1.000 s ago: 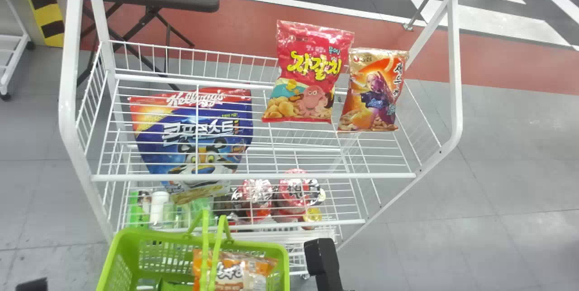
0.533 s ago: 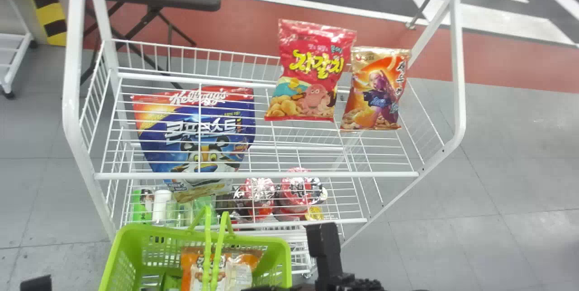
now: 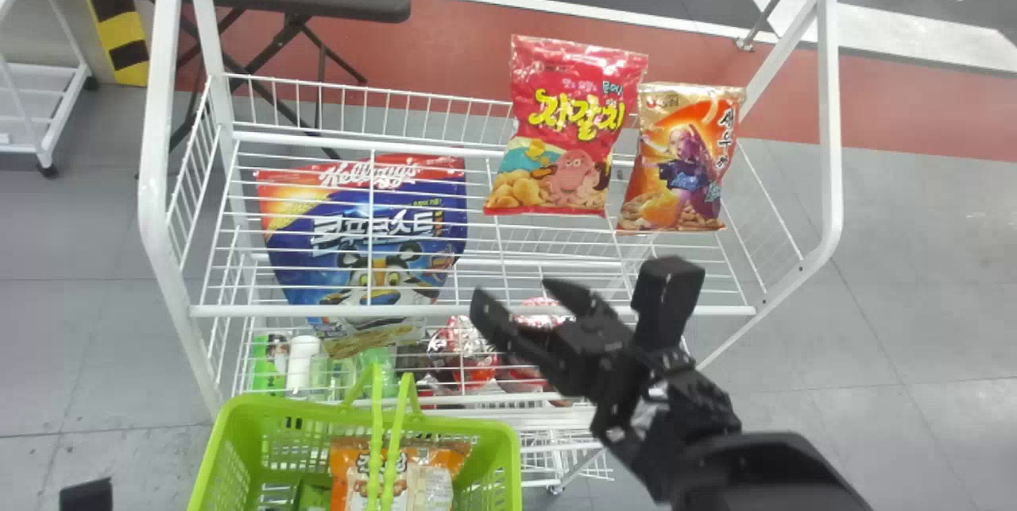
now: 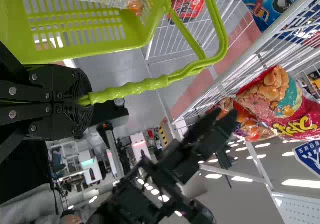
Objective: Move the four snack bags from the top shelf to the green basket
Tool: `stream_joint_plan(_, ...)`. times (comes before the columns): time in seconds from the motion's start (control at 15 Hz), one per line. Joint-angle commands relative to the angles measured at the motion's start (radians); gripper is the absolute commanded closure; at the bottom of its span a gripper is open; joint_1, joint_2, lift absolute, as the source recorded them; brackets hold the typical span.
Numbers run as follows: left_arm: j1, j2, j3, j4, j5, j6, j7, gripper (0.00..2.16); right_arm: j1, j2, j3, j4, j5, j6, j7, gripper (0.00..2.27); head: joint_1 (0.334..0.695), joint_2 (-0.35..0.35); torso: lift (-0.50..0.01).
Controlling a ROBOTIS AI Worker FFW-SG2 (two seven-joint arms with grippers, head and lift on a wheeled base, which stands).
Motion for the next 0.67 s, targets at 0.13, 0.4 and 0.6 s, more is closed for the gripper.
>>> stream_joint_plan(0.13, -0.019, 0.005, 0.001, 0.031, 0.001, 0.000, 0.002, 1.73, -0.213, 0.006, 0.008, 0.206, 0.056, -0.164, -0.151, 0.07, 0.695, -0.325, 0.000)
stream_joint_plan(0.4, -0.022, 0.012, 0.006, 0.034, 0.011, 0.003, 0.002, 1.73, -0.369, 0.004, -0.019, 0.347, 0.103, -0.158, -0.191, 0.07, 0.695, -0.335, 0.000)
stream_joint_plan(0.6, -0.033, 0.011, 0.003, 0.048, 0.012, 0.000, 0.003, 1.73, -0.441, 0.004, -0.019, 0.382, 0.157, -0.017, -0.128, 0.43, 0.695, -0.338, 0.000)
